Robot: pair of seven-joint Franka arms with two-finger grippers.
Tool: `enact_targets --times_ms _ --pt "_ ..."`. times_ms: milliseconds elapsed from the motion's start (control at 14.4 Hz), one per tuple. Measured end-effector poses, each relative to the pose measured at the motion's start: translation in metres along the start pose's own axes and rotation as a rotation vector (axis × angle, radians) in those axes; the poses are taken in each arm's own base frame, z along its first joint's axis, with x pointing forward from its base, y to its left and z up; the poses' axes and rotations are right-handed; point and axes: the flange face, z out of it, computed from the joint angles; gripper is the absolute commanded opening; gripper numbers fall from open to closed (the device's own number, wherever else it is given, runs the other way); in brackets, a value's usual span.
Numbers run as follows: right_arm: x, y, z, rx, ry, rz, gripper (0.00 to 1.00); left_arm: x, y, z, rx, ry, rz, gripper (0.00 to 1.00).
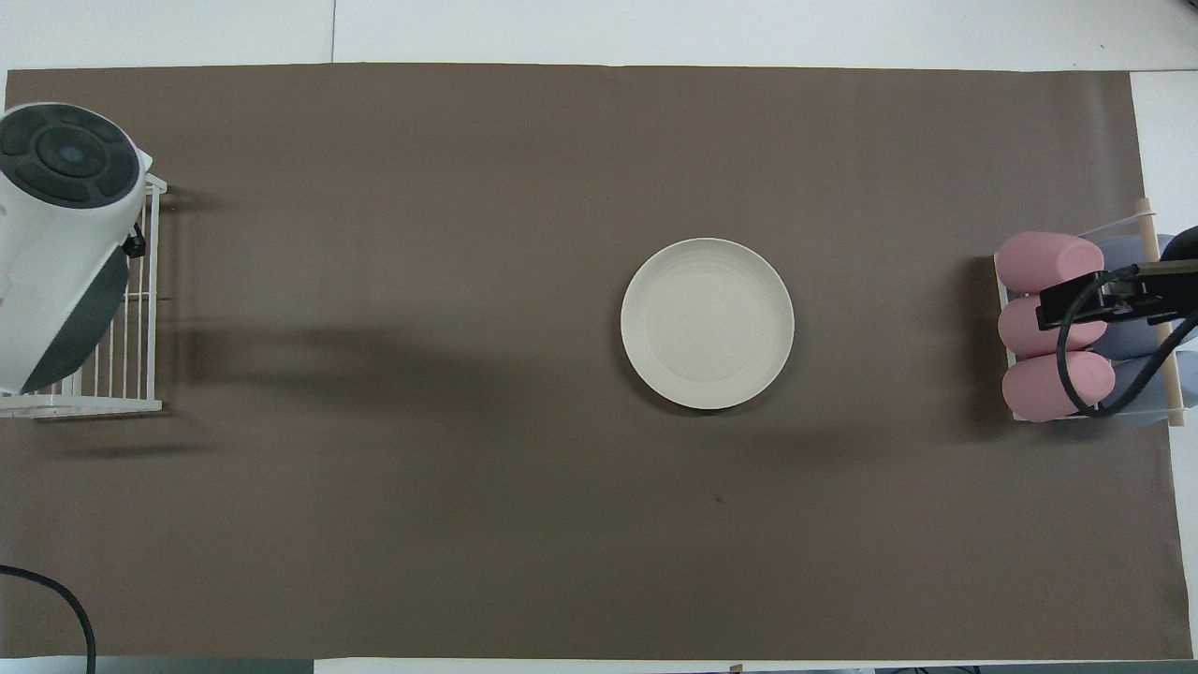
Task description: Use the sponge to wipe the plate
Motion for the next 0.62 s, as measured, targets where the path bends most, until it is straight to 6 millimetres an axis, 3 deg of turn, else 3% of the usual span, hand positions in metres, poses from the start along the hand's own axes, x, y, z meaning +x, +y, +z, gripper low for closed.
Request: enact_targets --times_ms 277,416,624 --pt "0.0 0.0 0.0 0.0 0.0 0.0 1.0 0.002 -0.046 -0.019 -0.202 -0.169 0.006 1.0" --pt "0.0 0.0 0.0 0.0 0.0 0.0 1.0 -0.01 -0.065 -0.03 -0.327 -0.263 0.039 1.0" --pt "0.0 0.0 0.0 0.0 0.0 0.0 1.0 -0.031 -0.078 -0.052 -0.434 -0.346 0.086 1.0"
